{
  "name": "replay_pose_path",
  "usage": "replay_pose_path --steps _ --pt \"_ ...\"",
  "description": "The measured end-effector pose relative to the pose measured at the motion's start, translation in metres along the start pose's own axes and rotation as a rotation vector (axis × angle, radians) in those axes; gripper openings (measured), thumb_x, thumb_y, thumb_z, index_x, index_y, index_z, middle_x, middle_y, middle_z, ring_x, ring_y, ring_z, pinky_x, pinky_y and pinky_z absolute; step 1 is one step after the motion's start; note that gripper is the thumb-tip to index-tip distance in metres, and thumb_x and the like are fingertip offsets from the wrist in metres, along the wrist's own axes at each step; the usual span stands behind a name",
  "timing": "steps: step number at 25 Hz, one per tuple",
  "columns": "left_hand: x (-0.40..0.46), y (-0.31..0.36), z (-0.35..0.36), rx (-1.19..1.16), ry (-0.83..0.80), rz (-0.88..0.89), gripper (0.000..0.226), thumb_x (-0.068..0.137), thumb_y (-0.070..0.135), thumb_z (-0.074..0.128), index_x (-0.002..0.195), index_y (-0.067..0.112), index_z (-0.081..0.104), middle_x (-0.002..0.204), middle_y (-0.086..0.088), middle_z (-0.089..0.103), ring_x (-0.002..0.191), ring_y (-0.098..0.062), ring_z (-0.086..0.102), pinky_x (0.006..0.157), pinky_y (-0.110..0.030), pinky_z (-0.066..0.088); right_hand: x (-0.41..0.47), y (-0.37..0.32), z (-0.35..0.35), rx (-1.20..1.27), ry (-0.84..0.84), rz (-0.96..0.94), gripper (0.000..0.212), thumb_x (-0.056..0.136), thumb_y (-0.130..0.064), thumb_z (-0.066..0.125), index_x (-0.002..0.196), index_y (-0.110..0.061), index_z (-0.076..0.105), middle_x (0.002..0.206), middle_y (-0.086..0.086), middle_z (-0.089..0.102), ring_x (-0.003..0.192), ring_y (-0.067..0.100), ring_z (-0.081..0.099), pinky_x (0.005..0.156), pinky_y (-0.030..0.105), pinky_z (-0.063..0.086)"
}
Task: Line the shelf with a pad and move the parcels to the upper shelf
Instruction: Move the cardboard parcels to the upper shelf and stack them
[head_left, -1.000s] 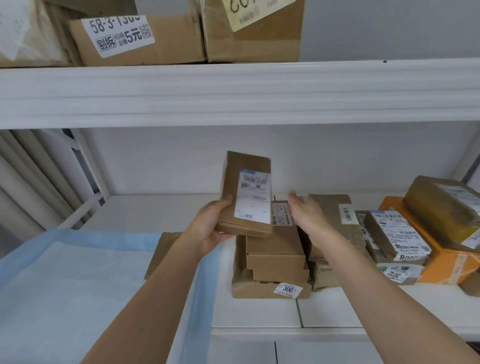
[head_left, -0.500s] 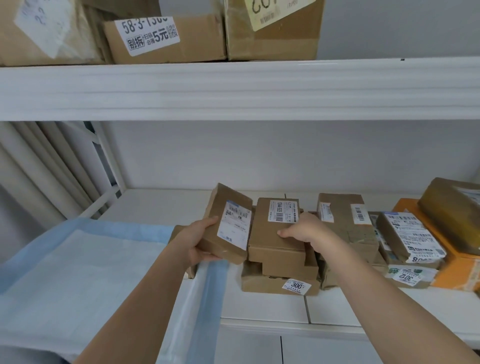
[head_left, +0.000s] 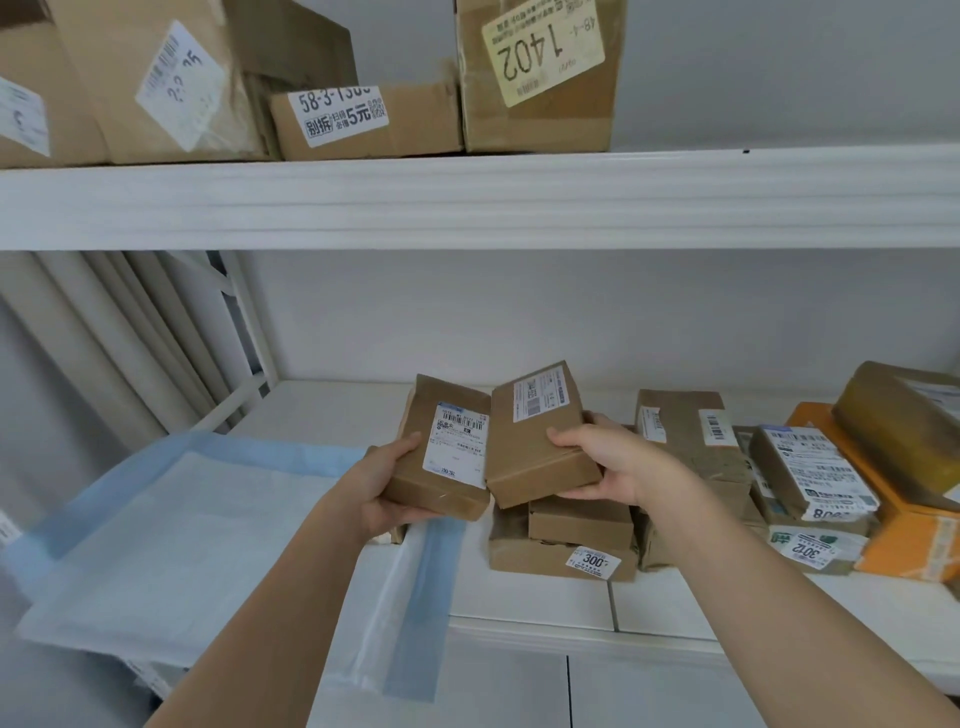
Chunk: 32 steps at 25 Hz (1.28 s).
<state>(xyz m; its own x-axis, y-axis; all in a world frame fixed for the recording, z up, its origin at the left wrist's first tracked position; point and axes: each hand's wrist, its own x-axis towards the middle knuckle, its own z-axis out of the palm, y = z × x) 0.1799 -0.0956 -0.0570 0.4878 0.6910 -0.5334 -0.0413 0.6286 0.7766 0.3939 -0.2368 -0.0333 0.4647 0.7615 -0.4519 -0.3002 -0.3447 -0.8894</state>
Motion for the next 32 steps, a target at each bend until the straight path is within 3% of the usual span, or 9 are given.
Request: replay_pose_path --steps 5,11,15,18,21,24,27,30,32 --pt "-0.036 0.002 0.001 0.033 0.036 0.095 0.025 0.086 0.018 0.068 0.11 0.011 0.064 0.104 -0.013 0.074 0.088 -0.028 0.068 0.075 -0.042 0.055 -0.018 0.006 -0.005 -0.05 0.059 -0.225 0.052 0.077 0.009 0.066 0.121 -0.018 0.055 0.11 0.008 0.068 0.101 0.026 0.064 0.085 0.039 0.054" --pt "-0.087 -0.015 -0.001 0.07 0.116 0.242 0.013 0.089 0.007 0.061 0.101 0.013 0.058 0.09 -0.01 0.07 0.081 -0.025 0.064 0.084 -0.041 0.052 -0.052 0.026 -0.007 -0.215 0.142 -0.483 0.064 0.069 0.026 0.051 0.108 -0.025 0.056 0.117 0.003 0.058 0.11 0.025 0.054 0.071 0.027 0.048" --pt "-0.113 -0.035 -0.013 0.052 0.16 0.322 0.026 0.087 -0.002 0.058 0.102 0.019 0.055 0.094 -0.004 0.067 0.08 -0.02 0.059 0.07 -0.034 0.048 -0.073 0.042 -0.006 -0.215 0.151 -0.609 0.072 0.07 0.032 0.04 0.091 -0.032 0.063 0.138 -0.012 0.038 0.133 0.016 0.034 0.101 0.036 0.044" --pt "-0.133 -0.046 -0.019 0.028 0.165 0.35 0.032 0.088 -0.011 0.053 0.098 0.019 0.056 0.096 -0.004 0.068 0.079 -0.021 0.061 0.065 -0.032 0.048 -0.096 0.058 -0.004 -0.241 0.136 -0.717 0.077 0.064 0.035 0.039 0.086 -0.033 0.066 0.138 -0.013 0.037 0.137 0.017 0.032 0.102 0.042 0.046" --pt "-0.152 -0.053 -0.023 -0.003 0.153 0.372 0.033 0.087 -0.015 0.05 0.097 0.016 0.055 0.099 -0.007 0.069 0.082 -0.024 0.064 0.067 -0.035 0.051 -0.117 0.065 -0.002 -0.229 0.14 -0.793 0.076 0.062 0.035 0.039 0.085 -0.033 0.066 0.134 -0.012 0.042 0.132 0.014 0.037 0.09 0.017 0.04" --pt "-0.175 -0.061 -0.029 -0.049 0.093 0.383 0.036 0.087 -0.016 0.047 0.104 0.014 0.058 0.107 -0.011 0.069 0.091 -0.029 0.066 0.082 -0.043 0.055 -0.142 0.072 0.004 -0.152 0.123 -0.788 0.073 0.065 0.034 0.048 0.088 -0.033 0.067 0.125 -0.012 0.051 0.12 0.012 0.047 0.089 0.019 0.042" --pt "-0.21 -0.073 -0.045 -0.073 0.1 0.36 0.029 0.092 -0.007 0.053 0.11 0.015 0.059 0.106 -0.01 0.069 0.096 -0.028 0.066 0.086 -0.044 0.055 -0.175 0.083 0.019 -0.005 0.079 -0.692 0.06 0.075 0.02 0.067 0.105 -0.031 0.06 0.109 -0.012 0.059 0.1 0.009 0.058 0.078 0.018 0.05" --pt "-0.251 -0.084 -0.073 -0.083 0.093 0.34 0.034 0.092 -0.004 0.055 0.122 0.013 0.057 0.116 -0.014 0.068 0.106 -0.03 0.064 0.092 -0.048 0.053 -0.206 0.102 0.04 0.089 0.011 -0.604 0.058 0.086 -0.001 0.069 0.13 -0.032 0.05 0.115 -0.01 0.063 0.109 0.013 0.062 0.093 0.035 0.052" --pt "-0.28 -0.089 -0.088 -0.104 0.065 0.344 0.032 0.093 -0.004 0.053 0.121 0.011 0.058 0.113 -0.014 0.069 0.104 -0.03 0.065 0.092 -0.048 0.053 -0.228 0.11 0.054 0.135 -0.039 -0.568 0.057 0.091 -0.014 0.066 0.137 -0.035 0.042 0.125 -0.006 0.062 0.112 0.018 0.062 0.092 0.043 0.053"
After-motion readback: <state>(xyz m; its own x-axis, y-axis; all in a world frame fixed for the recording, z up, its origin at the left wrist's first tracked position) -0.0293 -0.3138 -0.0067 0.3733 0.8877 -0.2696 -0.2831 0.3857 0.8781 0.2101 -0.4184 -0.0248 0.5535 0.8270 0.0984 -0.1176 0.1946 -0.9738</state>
